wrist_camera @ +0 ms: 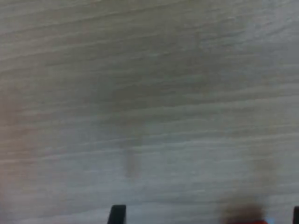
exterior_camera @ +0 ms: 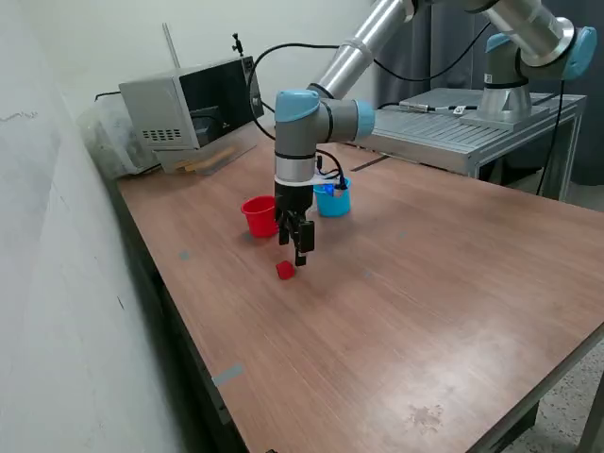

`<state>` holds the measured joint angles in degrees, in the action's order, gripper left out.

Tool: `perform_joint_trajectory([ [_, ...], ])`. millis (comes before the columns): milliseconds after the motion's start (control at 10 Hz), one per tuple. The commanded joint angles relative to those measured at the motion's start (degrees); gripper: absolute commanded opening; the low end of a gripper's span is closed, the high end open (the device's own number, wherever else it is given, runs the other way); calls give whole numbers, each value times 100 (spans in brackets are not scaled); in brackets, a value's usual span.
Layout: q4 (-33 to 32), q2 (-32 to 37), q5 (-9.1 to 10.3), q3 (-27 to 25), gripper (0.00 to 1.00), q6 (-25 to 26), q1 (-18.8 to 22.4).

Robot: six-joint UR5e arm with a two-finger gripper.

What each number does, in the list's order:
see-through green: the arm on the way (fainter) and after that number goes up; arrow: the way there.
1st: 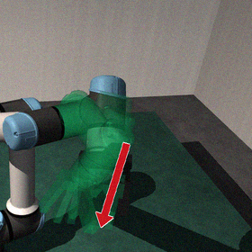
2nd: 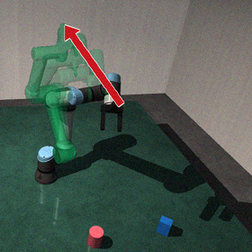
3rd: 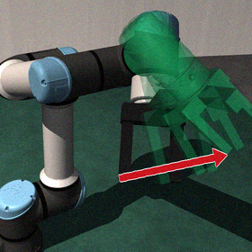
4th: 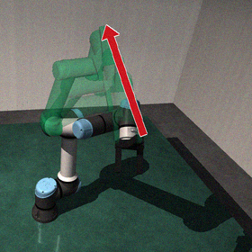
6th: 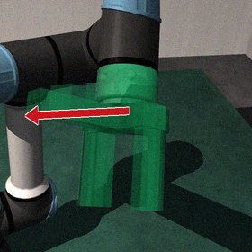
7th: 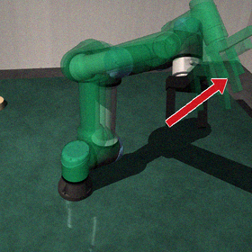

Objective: Place red objects in the red bin, and blue objects in the blue bin.

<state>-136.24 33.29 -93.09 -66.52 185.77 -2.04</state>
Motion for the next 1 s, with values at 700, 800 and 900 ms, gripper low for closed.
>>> perform_joint_trajectory([
  [700, -262, -42, -8, 156, 100, -6, 362],
  [800, -315, -42, -8, 174, 100, -6, 362],
  [900, -350, -51, -8, 191, 100, -6, 362],
])
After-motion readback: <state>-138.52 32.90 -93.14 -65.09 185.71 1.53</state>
